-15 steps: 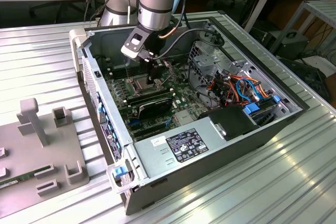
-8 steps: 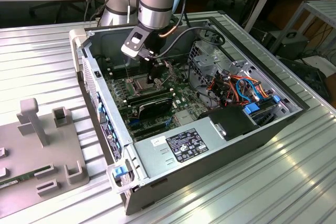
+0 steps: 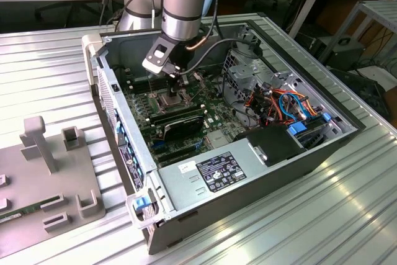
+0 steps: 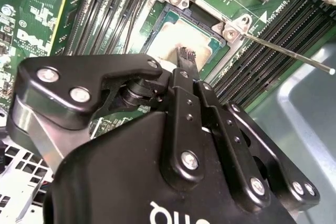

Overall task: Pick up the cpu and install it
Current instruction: 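Place the cpu into insertion slot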

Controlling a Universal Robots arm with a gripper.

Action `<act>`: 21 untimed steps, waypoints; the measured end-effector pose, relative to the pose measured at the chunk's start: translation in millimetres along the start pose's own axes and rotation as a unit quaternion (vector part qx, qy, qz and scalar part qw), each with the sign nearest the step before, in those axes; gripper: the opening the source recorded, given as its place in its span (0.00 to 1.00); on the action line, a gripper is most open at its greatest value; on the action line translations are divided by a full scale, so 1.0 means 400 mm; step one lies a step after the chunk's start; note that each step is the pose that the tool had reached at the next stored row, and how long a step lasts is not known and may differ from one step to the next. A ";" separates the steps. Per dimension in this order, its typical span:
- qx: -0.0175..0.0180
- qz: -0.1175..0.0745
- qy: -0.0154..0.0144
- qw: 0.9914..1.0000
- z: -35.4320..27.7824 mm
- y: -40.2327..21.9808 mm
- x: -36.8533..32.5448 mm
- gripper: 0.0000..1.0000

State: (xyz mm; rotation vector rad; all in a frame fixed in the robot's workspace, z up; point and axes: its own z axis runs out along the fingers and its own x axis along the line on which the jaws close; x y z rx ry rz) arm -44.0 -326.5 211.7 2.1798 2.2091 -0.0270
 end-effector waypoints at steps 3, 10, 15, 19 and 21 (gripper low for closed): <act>0.000 -0.001 0.000 1.000 0.012 -0.001 0.000 0.11; 0.000 -0.001 -0.001 1.000 0.017 -0.001 0.000 0.11; 0.000 -0.001 -0.001 1.000 0.017 -0.001 0.001 0.11; 0.000 -0.001 -0.001 1.000 0.018 -0.001 0.001 0.11; 0.000 -0.001 0.000 1.000 0.017 -0.001 0.001 0.11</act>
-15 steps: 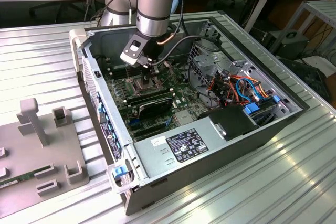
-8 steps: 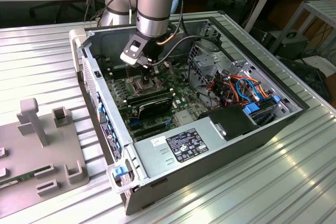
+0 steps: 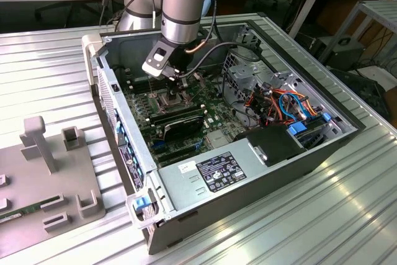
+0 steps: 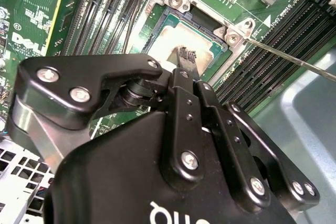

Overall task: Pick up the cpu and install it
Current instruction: 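Place the cpu into insertion slot, then close the cpu cover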

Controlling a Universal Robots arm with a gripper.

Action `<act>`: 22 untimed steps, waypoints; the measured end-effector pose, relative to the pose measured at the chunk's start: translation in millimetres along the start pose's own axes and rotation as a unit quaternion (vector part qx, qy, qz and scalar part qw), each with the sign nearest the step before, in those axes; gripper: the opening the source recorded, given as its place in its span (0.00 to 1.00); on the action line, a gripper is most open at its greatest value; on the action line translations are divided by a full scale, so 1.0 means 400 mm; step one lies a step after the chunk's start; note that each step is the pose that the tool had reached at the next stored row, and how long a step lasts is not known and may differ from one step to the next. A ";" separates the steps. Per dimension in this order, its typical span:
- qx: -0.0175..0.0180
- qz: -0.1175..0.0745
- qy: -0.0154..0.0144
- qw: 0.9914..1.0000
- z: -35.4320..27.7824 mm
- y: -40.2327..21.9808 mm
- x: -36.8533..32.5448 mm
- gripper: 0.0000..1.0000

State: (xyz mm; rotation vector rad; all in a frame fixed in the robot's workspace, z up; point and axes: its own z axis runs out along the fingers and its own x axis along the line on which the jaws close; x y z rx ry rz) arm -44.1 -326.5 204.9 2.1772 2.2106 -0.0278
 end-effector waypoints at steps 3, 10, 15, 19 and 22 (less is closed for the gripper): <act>0.000 0.000 0.000 1.000 -0.013 0.000 0.000 0.11; 0.000 0.000 0.000 1.000 -0.061 0.001 -0.003 0.11; 0.000 0.000 0.000 1.000 -0.127 0.002 -0.005 0.11; 0.000 0.000 0.000 1.000 -0.127 0.002 -0.005 0.11; 0.000 0.000 0.000 1.000 -0.128 0.002 -0.005 0.11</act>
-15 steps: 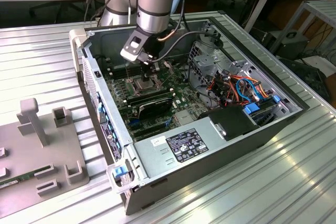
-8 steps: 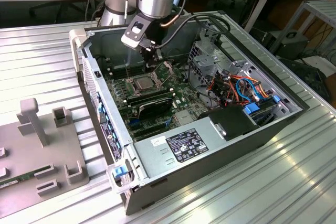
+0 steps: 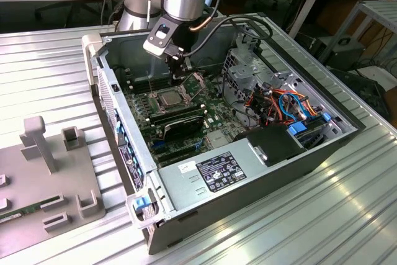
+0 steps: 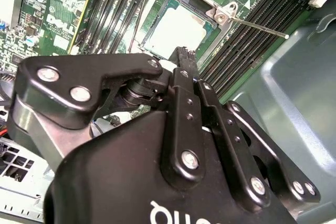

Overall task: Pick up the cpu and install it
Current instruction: 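Close the cpu cover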

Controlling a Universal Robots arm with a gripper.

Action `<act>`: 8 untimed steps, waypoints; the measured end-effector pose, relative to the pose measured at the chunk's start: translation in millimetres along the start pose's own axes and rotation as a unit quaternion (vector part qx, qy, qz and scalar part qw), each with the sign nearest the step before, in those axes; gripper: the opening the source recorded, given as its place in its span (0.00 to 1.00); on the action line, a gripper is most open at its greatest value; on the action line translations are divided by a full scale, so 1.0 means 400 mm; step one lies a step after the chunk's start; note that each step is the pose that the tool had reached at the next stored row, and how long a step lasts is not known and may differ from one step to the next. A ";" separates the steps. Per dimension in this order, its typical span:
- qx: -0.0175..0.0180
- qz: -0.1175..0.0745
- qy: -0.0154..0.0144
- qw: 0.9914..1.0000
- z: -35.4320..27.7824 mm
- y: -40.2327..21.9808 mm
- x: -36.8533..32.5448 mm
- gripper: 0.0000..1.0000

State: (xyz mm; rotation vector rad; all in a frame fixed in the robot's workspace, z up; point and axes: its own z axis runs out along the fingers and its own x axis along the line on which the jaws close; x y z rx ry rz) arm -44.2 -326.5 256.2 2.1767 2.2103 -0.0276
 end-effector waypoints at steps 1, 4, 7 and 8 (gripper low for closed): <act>0.000 0.000 0.000 1.000 0.000 0.000 0.000 0.11; 0.000 0.000 0.000 1.000 0.000 0.000 0.000 0.11; 0.000 0.000 0.000 1.000 0.000 0.000 0.000 0.11; 0.000 0.000 0.000 1.000 0.000 0.000 0.000 0.11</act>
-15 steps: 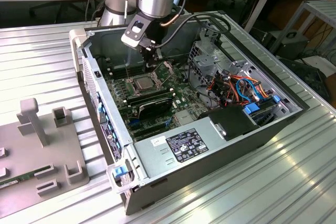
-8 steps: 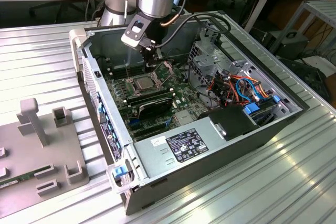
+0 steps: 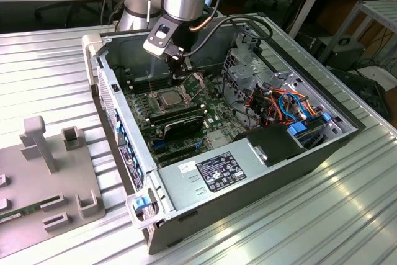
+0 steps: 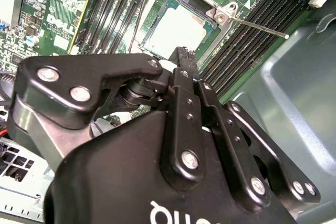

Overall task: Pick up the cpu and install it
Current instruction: 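Close the cpu cover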

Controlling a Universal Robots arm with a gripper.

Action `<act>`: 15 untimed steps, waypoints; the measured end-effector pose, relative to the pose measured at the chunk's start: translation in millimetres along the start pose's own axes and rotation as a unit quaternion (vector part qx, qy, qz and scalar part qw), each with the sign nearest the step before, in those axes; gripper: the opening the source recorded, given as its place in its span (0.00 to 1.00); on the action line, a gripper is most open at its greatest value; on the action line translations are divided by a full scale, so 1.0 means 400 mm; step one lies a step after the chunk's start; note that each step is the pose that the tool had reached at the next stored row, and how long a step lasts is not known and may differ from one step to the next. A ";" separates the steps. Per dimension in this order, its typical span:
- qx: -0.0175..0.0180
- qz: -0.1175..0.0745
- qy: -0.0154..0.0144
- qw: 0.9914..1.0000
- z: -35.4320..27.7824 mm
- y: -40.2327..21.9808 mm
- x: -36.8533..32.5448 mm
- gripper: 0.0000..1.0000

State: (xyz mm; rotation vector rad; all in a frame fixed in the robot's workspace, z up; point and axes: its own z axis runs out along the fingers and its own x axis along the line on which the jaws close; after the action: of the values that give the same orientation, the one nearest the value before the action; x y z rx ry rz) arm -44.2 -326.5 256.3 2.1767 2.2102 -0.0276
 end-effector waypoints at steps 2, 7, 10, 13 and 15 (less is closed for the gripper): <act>0.000 0.000 0.000 1.000 0.000 0.000 0.000 0.11; 0.000 0.000 0.000 1.000 -0.009 0.000 0.000 0.11; 0.000 0.000 0.000 1.000 -0.023 0.001 -0.001 0.11; 0.000 0.000 0.000 1.000 -0.039 0.001 -0.002 0.11; 0.000 0.000 0.000 1.000 -0.040 0.001 -0.002 0.11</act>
State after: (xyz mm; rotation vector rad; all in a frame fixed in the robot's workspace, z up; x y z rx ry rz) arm -44.0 -326.5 272.2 2.1768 2.2102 -0.0273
